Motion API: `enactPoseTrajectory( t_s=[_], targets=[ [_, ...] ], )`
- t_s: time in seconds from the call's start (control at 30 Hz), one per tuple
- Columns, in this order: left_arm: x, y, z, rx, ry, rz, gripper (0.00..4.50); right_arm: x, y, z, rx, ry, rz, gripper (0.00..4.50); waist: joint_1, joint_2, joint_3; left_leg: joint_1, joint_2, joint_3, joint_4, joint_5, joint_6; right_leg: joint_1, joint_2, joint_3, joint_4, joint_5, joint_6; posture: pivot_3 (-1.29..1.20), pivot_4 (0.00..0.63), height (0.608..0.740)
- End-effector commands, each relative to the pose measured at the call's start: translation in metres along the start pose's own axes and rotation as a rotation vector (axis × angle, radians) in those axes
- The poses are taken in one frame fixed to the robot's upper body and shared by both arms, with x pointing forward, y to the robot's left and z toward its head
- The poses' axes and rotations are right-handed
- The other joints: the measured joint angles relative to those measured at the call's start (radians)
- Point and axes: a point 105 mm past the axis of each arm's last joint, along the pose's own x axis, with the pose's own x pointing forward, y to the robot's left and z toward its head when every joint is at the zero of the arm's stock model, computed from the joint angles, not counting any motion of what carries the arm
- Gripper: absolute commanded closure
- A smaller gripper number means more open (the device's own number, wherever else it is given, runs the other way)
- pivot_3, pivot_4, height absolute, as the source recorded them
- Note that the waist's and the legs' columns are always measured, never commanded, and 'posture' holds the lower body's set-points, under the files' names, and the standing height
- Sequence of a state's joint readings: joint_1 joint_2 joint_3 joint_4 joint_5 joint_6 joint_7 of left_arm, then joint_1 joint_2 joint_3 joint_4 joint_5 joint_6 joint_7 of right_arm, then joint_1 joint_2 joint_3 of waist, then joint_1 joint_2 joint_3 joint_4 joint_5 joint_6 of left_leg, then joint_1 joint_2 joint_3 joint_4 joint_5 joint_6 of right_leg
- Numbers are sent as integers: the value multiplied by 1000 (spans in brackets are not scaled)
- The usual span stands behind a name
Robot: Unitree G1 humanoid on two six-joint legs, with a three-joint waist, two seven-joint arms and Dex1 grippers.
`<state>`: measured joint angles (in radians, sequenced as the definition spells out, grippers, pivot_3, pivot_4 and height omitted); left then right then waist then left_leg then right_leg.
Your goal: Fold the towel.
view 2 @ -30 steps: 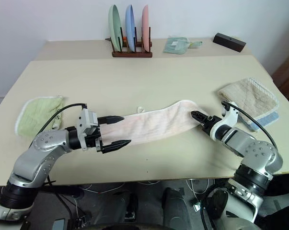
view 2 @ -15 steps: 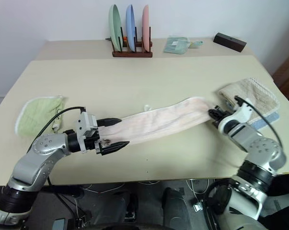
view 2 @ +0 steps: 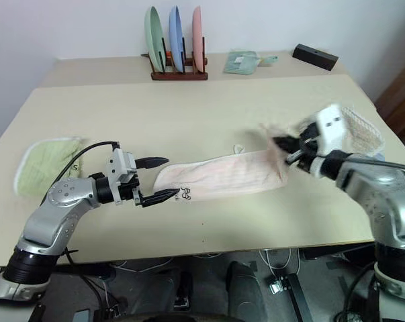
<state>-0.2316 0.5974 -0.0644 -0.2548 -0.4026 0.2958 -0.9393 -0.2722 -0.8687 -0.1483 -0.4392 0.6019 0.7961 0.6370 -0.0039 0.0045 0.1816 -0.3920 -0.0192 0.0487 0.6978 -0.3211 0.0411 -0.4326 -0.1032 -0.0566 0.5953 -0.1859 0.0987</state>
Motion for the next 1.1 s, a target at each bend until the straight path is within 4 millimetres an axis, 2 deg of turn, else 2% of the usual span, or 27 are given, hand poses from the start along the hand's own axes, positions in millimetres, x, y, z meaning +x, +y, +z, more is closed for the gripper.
enactPoseTrajectory(
  t_s=[0.03,0.1,0.17,0.53,0.63,0.7,0.83,0.93,0.97,1.03,1.1],
  targets=[
    [-2,-1,7,31,-21,15,0,13,38,-16,-198,87,167,4441,6,-1,0,0,0,0,0,0,0,0,0,0,-1,0,0,0,150,737],
    [-3,-2,7,28,-21,23,0,19,47,-29,-269,130,211,4441,10,-1,0,0,0,1,1,0,0,0,-1,0,-1,0,0,0,150,737],
    [-4,-3,7,26,-22,30,0,24,47,-35,-282,141,210,4441,16,-1,0,0,0,1,1,0,0,0,-1,0,-1,-2,-3,0,150,737],
    [-5,-7,6,21,-15,38,0,42,51,-42,-370,142,221,4441,17,-1,0,0,0,0,1,0,-1,0,-1,0,0,-2,-4,0,150,737],
    [-5,-8,6,18,-12,38,0,34,54,-40,-340,147,273,3557,18,-1,0,0,-1,0,1,0,-1,0,-2,0,-1,-2,-4,0,150,737],
    [-6,-8,6,15,-9,38,0,27,55,-38,-337,144,295,2606,18,-1,0,0,-1,0,1,0,-1,0,-2,0,-1,-2,-4,0,150,737],
    [-8,-9,3,5,1,41,0,-1,35,-30,-341,142,276,671,19,-1,0,0,-1,0,1,0,0,0,-2,0,-1,-2,-4,0,150,737],
    [-11,-9,2,-23,-1,63,0,-20,31,-20,-240,88,304,671,18,-1,1,0,-1,0,1,0,0,0,-2,0,-1,-2,-4,0,150,737],
    [-12,-10,2,-34,-4,68,0,-22,30,-17,-206,67,310,933,17,-1,1,0,0,0,1,0,0,0,-2,0,-1,-2,-4,0,150,737],
    [-13,-16,2,-60,-8,72,0,-17,14,-7,-134,-10,228,1662,13,-2,1,0,0,0,1,0,0,0,-2,0,-1,-2,-4,0,150,737],
    [-15,-22,0,-90,-7,74,0,-7,-3,-4,-110,-55,125,2671,10,-2,0,1,1,1,1,0,-1,0,-1,0,-1,-2,-4,0,150,737]
  ],
)
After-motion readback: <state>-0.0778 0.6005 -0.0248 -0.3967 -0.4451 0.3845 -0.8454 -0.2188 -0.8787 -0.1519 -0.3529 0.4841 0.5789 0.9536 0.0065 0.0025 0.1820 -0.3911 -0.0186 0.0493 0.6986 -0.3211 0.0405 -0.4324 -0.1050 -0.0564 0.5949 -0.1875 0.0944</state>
